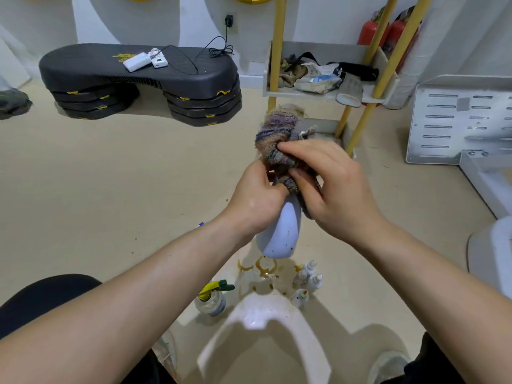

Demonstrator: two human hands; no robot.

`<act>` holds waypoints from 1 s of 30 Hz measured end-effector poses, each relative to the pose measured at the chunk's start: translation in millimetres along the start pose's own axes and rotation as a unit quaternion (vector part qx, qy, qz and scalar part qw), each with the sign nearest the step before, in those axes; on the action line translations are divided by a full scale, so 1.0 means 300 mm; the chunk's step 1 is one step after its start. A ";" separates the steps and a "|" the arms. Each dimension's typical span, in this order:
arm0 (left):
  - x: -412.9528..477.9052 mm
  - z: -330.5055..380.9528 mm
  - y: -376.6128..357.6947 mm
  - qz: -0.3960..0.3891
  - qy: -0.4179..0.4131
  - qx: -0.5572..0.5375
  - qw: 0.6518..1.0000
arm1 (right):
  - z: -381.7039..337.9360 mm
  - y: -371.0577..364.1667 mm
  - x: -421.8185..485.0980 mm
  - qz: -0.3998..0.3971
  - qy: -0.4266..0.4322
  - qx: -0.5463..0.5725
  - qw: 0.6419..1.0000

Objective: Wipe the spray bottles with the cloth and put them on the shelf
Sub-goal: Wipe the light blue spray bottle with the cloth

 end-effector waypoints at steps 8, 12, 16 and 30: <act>0.040 0.047 0.085 0.022 -0.027 -0.030 0.999 | 0.097 0.011 -0.007 -0.049 -0.021 -0.197 0.979; 0.034 0.037 0.091 0.010 -0.019 -0.031 0.999 | 0.116 0.042 0.012 0.006 -0.202 -0.070 0.977; 0.019 0.020 0.063 0.018 0.001 -0.031 0.999 | 0.013 0.032 0.010 0.115 -0.246 0.154 0.950; 0.069 0.035 0.122 0.069 0.080 -0.224 0.969 | -0.011 -0.066 -0.024 -0.159 -0.243 0.324 0.900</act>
Point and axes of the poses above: each hand's wrist, its own x-axis towards the middle knuckle, its own y-axis out of the back of the hand, z = x × y, the point moved 1 cm from there along x, towards the middle knuckle, and after that the axes turned 7 degrees about -y, right-handed, at the moved point
